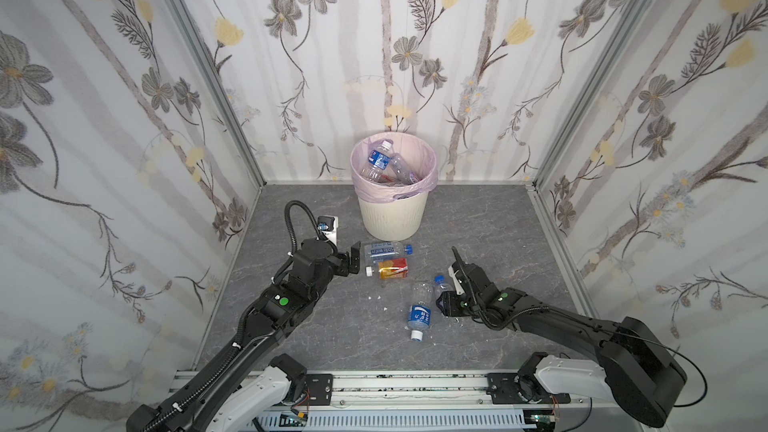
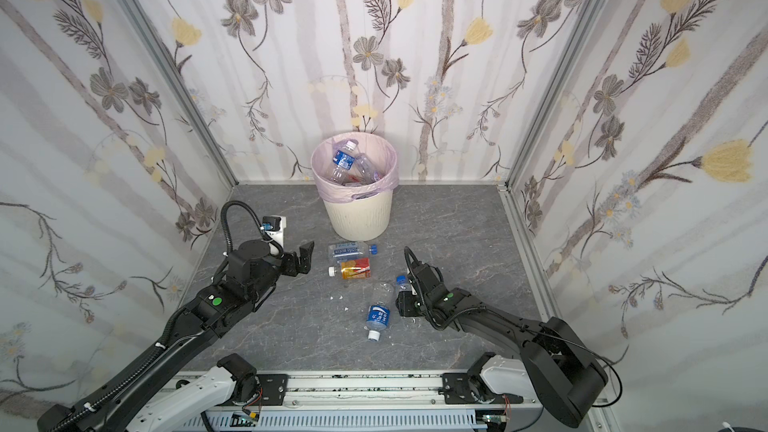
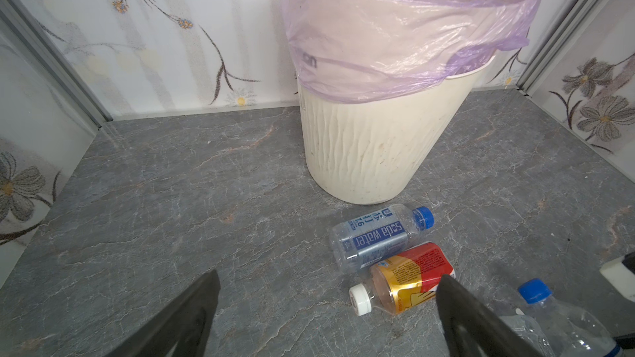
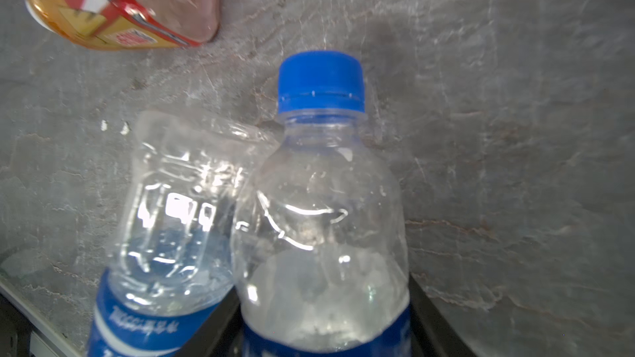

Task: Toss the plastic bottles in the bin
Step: 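Grasp the blue-capped water bottle with the right gripper and lift it, then carry the blue-capped bottle with the right gripper over the bin and release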

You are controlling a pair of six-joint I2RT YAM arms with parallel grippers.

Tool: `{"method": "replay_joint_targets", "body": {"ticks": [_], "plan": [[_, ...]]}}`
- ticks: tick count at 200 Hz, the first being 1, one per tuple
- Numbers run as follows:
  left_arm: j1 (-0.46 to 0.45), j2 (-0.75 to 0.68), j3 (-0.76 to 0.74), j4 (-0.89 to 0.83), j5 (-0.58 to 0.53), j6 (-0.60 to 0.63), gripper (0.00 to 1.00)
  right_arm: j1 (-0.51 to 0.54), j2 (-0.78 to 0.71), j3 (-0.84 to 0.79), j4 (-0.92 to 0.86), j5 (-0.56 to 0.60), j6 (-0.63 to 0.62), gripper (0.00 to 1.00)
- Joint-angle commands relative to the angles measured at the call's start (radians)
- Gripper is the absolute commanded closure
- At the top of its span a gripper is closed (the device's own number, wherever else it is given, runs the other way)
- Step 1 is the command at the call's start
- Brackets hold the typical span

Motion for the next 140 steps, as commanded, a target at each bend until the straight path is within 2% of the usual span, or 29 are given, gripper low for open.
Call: {"method": "replay_joint_targets", "body": {"ticks": [1, 50, 87, 110, 140], "plan": [[0.001, -0.001, -0.005, 0.030, -0.014, -0.011, 0.00, 0.001, -0.072, 0.016, 0.026, 0.069, -0.013, 0.46], [0.001, -0.011, -0.012, 0.030, -0.003, -0.014, 0.00, -0.001, -0.322, 0.063, 0.043, 0.162, -0.107, 0.49], [0.003, -0.040, -0.034, 0.030, 0.013, -0.026, 0.00, -0.010, -0.473, 0.102, 0.166, 0.207, -0.195, 0.52], [0.003, -0.068, -0.055, 0.028, 0.054, -0.039, 0.00, -0.021, -0.471, 0.165, 0.213, 0.183, -0.241, 0.51], [0.003, -0.127, -0.083, 0.027, 0.105, -0.052, 0.00, -0.037, -0.366, 0.317, 0.226, 0.154, -0.289, 0.51]]}}
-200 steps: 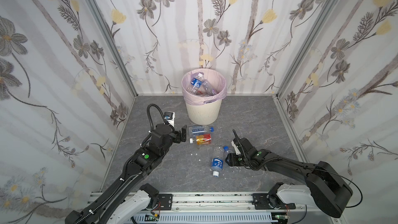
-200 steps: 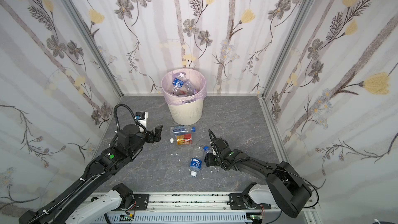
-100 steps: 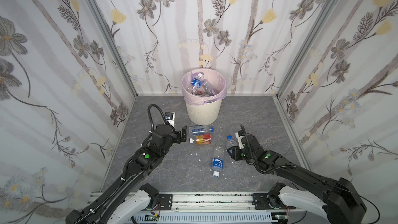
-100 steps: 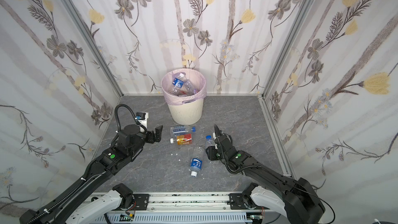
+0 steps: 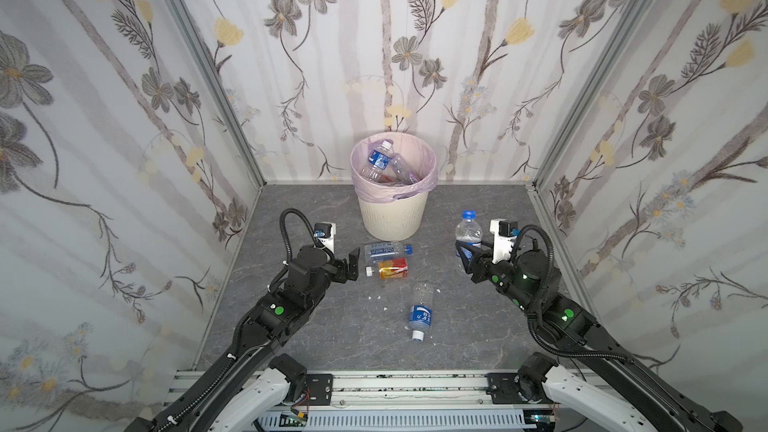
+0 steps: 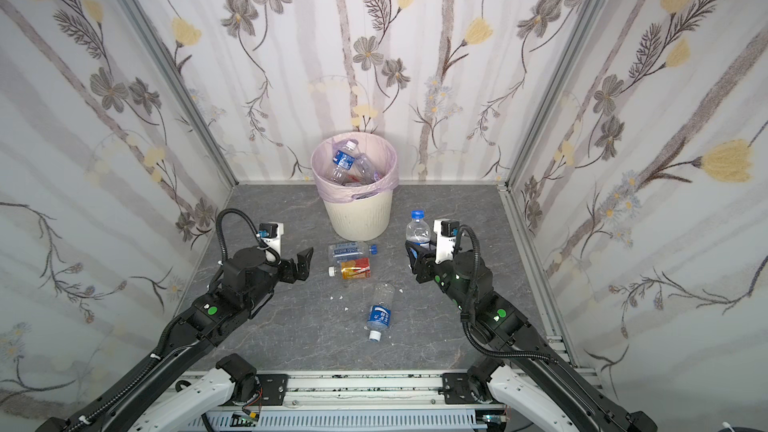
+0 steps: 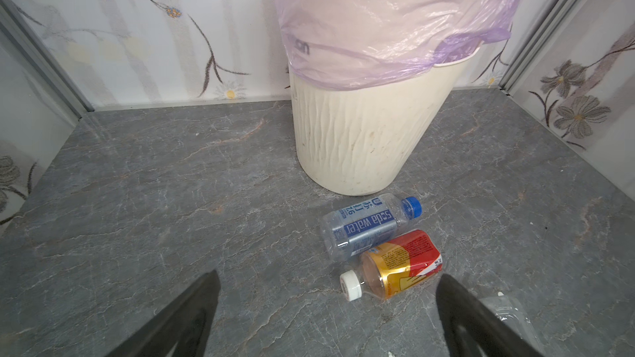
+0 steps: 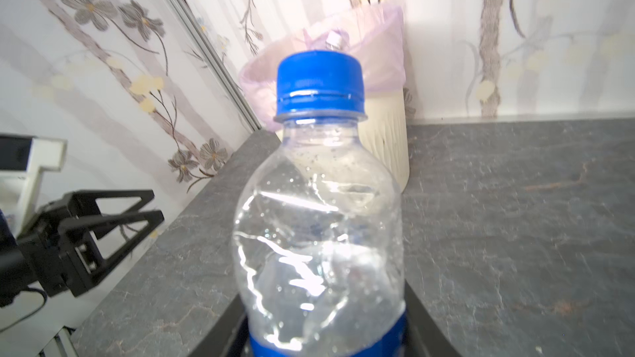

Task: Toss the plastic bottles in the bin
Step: 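Carry the blue-capped bottle with the right gripper over the bin and release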

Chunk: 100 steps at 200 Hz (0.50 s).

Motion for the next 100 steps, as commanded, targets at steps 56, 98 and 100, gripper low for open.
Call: {"method": "replay_joint_targets", "body": {"ticks": [56, 98, 100], "plan": [[0.001, -0.115, -0.017, 0.026, 0.115, -0.098, 0.00, -0.128, 0.656, 0.790, 0.061, -0.242, -0.104, 0.47], [0.001, -0.095, 0.010, 0.022, 0.184, -0.108, 0.00, -0.151, 1.092, 1.387, -0.357, -0.259, -0.192, 0.22], [0.002, -0.098, 0.010, 0.022, 0.187, -0.108, 0.00, -0.152, 1.088, 1.379, -0.358, -0.256, -0.195, 0.22]]}}
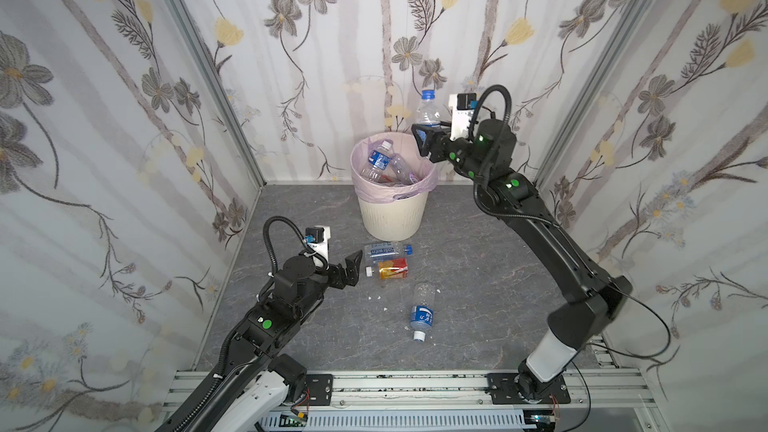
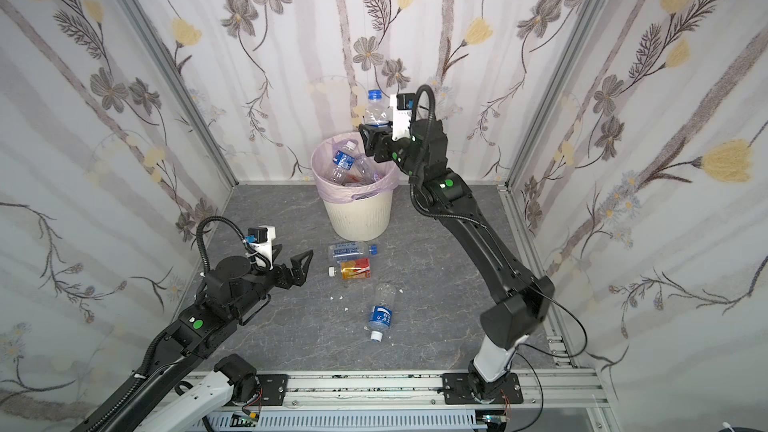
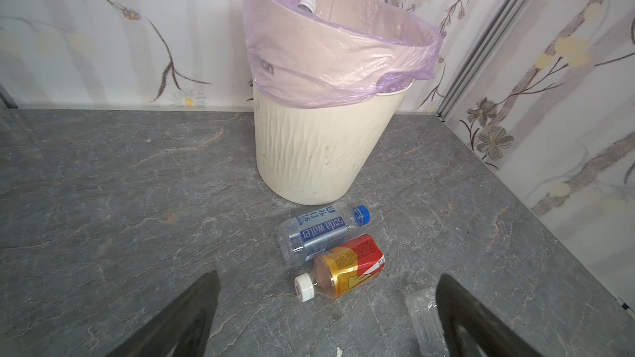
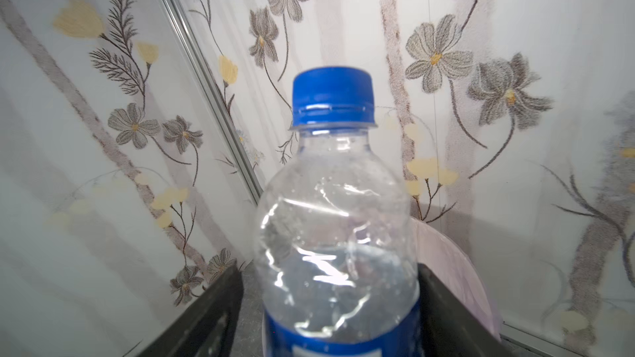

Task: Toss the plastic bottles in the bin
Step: 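Carry the blue-capped bottle with the right gripper over the bin and release, then lower the right gripper onto the last blue-labelled bottle lying on the table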

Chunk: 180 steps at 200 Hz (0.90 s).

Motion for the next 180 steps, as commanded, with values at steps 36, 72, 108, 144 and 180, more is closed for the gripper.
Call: {"method": "replay_joint_targets", "body": {"ticks": [36, 72, 108, 144, 180], "plan": [[0.001, -0.015, 0.010, 0.022, 0.057, -0.001, 0.00, -0.001, -0.166, -0.266, -0.099, -0.005, -0.102, 0.17], [0.001, 0.025, 0.020, 0.022, 0.048, 0.019, 0.00, -0.002, -0.408, -0.573, -0.033, -0.012, -0.082, 0.13], [0.001, 0.041, 0.018, 0.022, 0.035, 0.021, 0.00, -0.001, -0.589, -0.846, -0.015, 0.015, -0.042, 0.13], [0.001, 0.039, 0.015, 0.022, 0.016, 0.031, 0.00, 0.007, -0.725, -1.054, 0.008, -0.010, 0.032, 0.13], [0.001, 0.033, 0.005, 0.021, 0.006, 0.031, 0.00, 0.074, -0.807, -1.192, -0.047, 0.051, 0.113, 0.16]]}}
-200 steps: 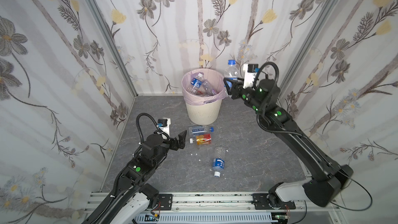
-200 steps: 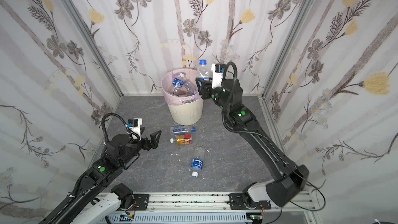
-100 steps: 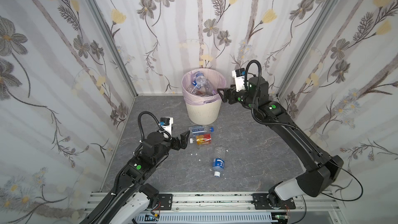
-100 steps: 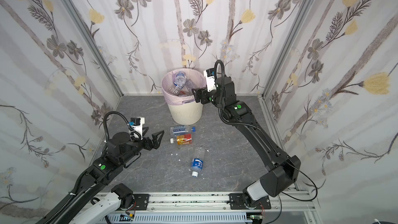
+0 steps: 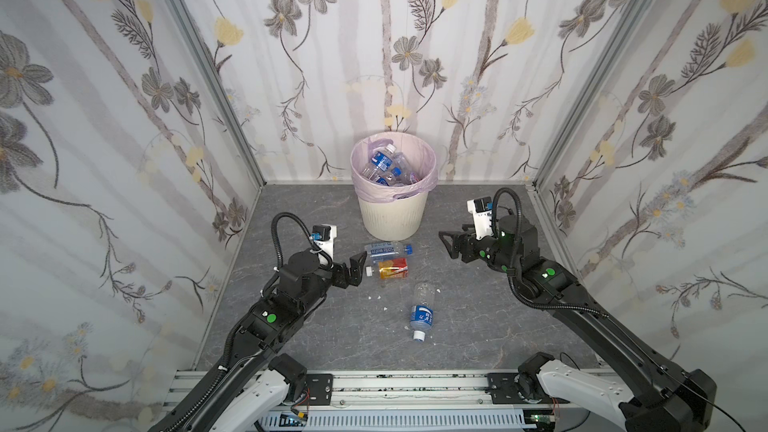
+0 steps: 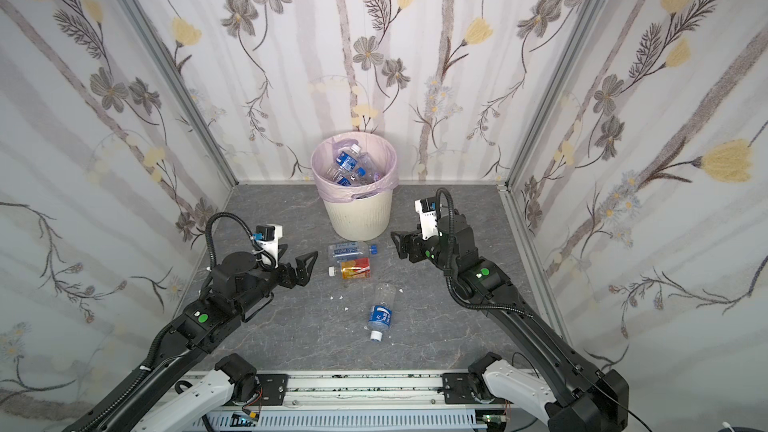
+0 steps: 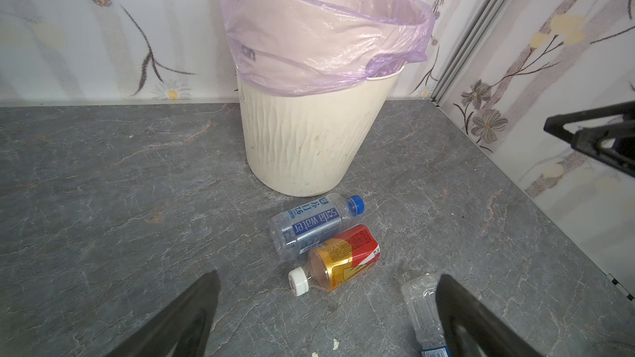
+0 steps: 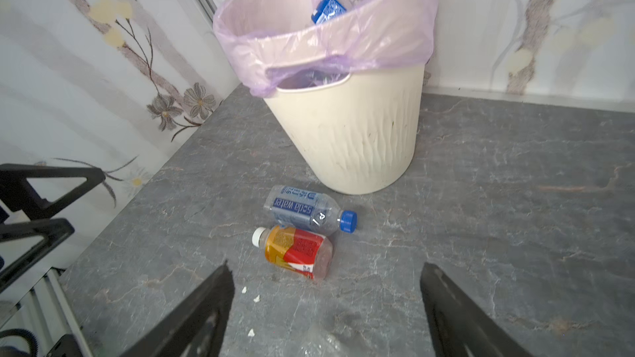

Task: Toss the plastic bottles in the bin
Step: 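Lower the right gripper onto the last blue-labelled bottle lying on the table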

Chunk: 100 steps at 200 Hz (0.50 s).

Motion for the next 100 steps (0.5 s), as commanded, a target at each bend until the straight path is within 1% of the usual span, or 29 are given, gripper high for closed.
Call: {"method": "replay_joint_targets", "body": {"ticks": [1, 23, 40, 52, 77, 83, 89, 100], "plan": [[0.001, -0.006, -0.006, 0.022, -0.022, 0.004, 0.00, 0.042, -0.035, -0.059, -0.012, 0.056, 0.077, 0.16], [0.001, -0.009, -0.012, 0.021, -0.037, 0.008, 0.00, 0.101, -0.059, -0.112, -0.074, 0.093, 0.135, 0.18], [0.002, -0.013, -0.018, 0.021, -0.058, 0.007, 0.00, 0.144, -0.075, -0.141, -0.112, 0.094, 0.185, 0.19], [0.001, -0.018, -0.022, 0.022, -0.077, 0.005, 0.00, 0.173, -0.086, -0.199, -0.134, 0.092, 0.225, 0.19], [0.002, -0.022, -0.036, 0.021, -0.098, -0.001, 0.00, 0.247, -0.110, -0.286, -0.097, 0.091, 0.332, 0.19], [0.002, -0.024, -0.038, 0.021, -0.099, -0.002, 0.00, 0.250, -0.110, -0.302, -0.083, 0.091, 0.352, 0.19], [0.002, -0.024, -0.041, 0.021, -0.100, 0.000, 0.00, 0.288, -0.108, -0.321, -0.062, 0.091, 0.372, 0.19], [0.002, -0.025, -0.044, 0.020, -0.100, 0.000, 0.00, 0.311, -0.094, -0.349, -0.028, 0.091, 0.404, 0.20]]}}
